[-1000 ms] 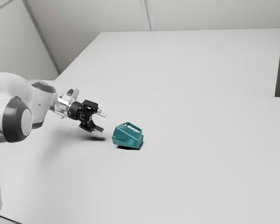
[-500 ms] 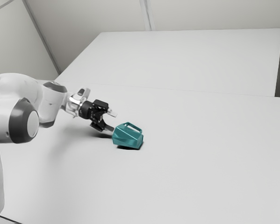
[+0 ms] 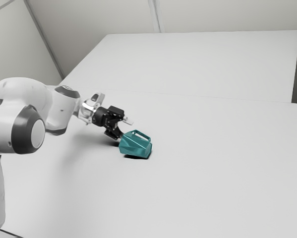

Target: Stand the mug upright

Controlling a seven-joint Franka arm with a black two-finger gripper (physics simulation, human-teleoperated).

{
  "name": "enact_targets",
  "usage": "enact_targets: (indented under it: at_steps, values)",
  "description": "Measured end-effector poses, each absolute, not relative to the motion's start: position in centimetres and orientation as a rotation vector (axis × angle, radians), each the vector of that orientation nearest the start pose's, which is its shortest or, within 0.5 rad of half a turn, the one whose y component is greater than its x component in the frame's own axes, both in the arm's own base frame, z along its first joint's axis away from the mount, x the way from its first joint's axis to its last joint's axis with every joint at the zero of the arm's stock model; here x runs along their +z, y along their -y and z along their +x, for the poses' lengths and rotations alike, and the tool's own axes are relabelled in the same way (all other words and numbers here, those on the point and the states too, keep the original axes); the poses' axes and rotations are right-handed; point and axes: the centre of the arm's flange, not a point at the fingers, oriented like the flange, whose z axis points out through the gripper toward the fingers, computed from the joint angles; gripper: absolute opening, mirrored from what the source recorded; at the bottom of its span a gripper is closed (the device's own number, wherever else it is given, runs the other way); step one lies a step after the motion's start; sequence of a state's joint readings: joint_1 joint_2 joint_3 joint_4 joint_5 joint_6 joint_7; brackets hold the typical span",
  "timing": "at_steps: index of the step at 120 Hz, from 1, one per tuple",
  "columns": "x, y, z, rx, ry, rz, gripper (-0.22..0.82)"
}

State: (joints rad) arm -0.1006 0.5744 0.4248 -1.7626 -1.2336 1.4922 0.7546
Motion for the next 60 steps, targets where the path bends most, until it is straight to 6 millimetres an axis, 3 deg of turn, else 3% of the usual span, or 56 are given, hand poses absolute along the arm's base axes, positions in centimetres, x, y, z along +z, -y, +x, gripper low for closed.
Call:
enact_targets:
  at_steps: [12,41,60]
  values:
    - [26.54,-6.38,61.17,-0.084,-0.038,1.983,0.49]
    - [26.39,-6.38,61.13,-0.086,-0.044,1.985,0.09]
    - [26.02,-6.40,60.93,-0.095,-0.054,1.984,-0.07]
